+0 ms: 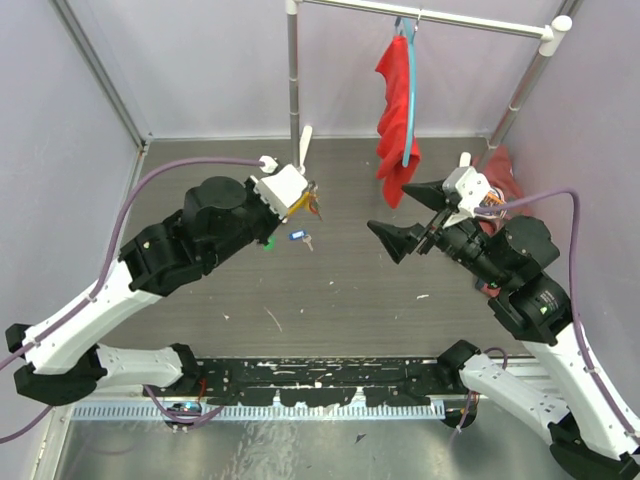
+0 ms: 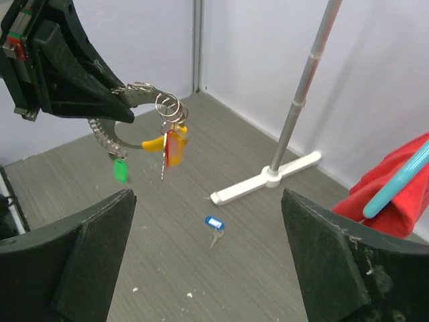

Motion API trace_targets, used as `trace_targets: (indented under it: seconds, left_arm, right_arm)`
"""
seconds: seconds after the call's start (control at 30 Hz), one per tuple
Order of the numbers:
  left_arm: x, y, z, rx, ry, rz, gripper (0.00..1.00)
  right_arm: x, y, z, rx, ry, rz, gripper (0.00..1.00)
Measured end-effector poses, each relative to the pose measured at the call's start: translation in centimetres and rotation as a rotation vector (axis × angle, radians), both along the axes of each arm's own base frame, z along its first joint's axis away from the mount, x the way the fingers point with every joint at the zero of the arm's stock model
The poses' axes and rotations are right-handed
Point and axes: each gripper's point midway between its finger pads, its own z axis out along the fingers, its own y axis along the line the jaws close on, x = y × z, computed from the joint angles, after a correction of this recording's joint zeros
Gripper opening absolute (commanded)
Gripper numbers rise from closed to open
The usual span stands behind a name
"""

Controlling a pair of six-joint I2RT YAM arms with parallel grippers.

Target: Put the keys on the keyring

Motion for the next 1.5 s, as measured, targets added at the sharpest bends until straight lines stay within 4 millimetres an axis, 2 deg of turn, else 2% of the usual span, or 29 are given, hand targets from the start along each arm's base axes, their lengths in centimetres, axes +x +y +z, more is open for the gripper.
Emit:
trace_targets:
  seconds: [0.17, 0.33, 0.43, 0.5, 0.63, 0.77, 0.9, 1.0, 1.07, 1.23, 1.37, 1.5]
  left_arm:
    - [0.2, -1.2, 2.5, -0.069, -0.105, -0.059, 0.00]
    - [-1.0, -1.9, 3.8, -0.116, -0.176, -0.143, 0.00]
    - [-1.8, -2.2, 5.2, -0.163, -0.213, -0.187, 0.00]
    - [-2.4, -2.3, 6.2, -0.203, -0.238, -0.215, 0.00]
    - [-3.2, -2.6, 8.0, -0.275, -0.273, -0.256, 0.00]
    - [-3.7, -3.1, 8.8, -0.324, -0.288, -0.287, 0.00]
    - [-3.9, -3.3, 9.1, -0.357, -0.297, -0.295, 0.00]
    - [-3.9, -3.2, 9.7, -0.381, -0.307, -0.293, 0.00]
    - [-3.9, -3.1, 10.0, -0.394, -0.316, -0.288, 0.00]
    - [-3.5, -2.7, 10.0, -0.406, -0.334, -0.257, 0.00]
    - [-2.9, -2.6, 9.7, -0.397, -0.353, -0.228, 0.00]
    - [-2.2, -2.4, 9.6, -0.384, -0.381, -0.194, 0.00]
  right_arm:
    - [0.3, 0.0, 1.4, 0.073, -0.093, -0.011, 0.94]
    - [0.8, -0.6, 2.6, 0.092, -0.162, -0.051, 0.94]
    - [1.0, -0.6, 3.6, 0.073, -0.180, -0.056, 0.80]
    - [0.7, -0.6, 4.6, 0.060, -0.208, -0.048, 0.75]
    - [-0.3, -0.4, 5.6, 0.020, -0.281, -0.001, 0.73]
    - [-1.8, -0.2, 6.6, -0.003, -0.348, 0.055, 0.70]
    - [-2.4, 0.4, 7.6, -0.001, -0.371, 0.105, 0.65]
    - [-1.8, 1.3, 7.1, -0.002, -0.340, 0.130, 0.51]
    - [-1.1, 1.8, 7.0, 0.013, -0.298, 0.129, 0.47]
    - [0.7, 3.0, 7.8, 0.131, -0.152, 0.121, 0.50]
    - [1.0, 4.1, 8.0, 0.259, -0.005, 0.156, 0.52]
    - [0.6, 4.3, 9.6, 0.420, 0.100, 0.185, 0.52]
